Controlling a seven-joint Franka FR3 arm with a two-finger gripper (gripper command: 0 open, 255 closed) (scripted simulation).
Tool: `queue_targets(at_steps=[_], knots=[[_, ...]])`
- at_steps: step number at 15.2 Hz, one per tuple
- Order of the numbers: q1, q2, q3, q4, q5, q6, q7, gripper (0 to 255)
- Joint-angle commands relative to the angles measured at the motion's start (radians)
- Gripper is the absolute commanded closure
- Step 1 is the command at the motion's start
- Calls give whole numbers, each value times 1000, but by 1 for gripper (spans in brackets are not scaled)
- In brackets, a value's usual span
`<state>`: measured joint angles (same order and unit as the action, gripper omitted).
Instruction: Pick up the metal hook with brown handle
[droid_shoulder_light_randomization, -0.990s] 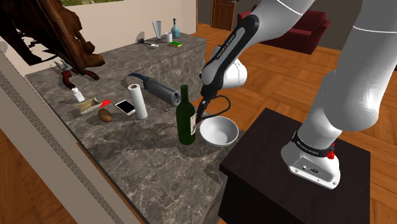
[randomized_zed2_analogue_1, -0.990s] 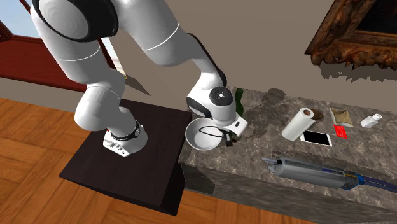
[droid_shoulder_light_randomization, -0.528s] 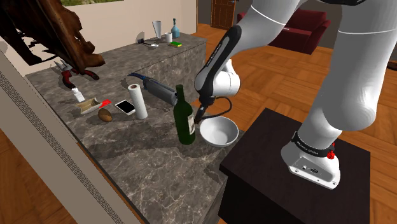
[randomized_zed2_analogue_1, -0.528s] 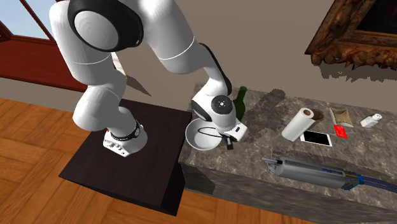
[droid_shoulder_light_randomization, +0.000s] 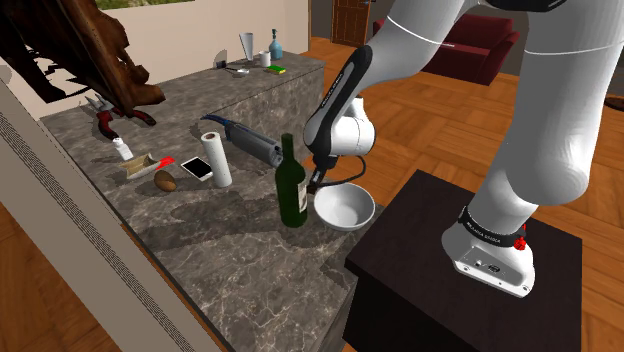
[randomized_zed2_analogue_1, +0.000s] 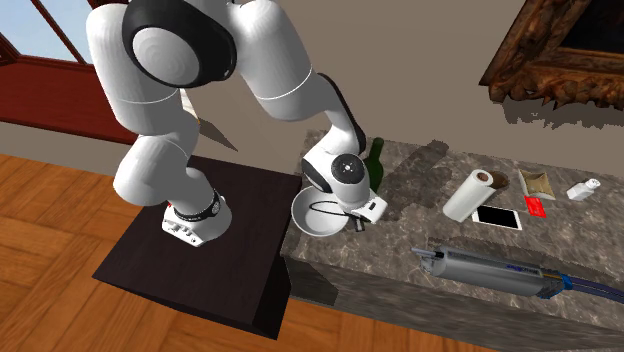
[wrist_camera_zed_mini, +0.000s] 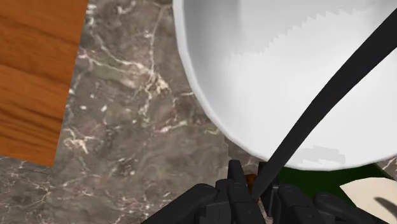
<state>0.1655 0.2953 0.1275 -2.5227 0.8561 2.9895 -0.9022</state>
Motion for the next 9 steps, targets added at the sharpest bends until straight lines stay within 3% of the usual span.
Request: queue_targets(at_steps=[1,5,9], knots=[[0,0,0,0,0,0,0,255],[0,1,0,0,0,0,0,255],[42,-67,-54,-25,-84,-45,84,255]])
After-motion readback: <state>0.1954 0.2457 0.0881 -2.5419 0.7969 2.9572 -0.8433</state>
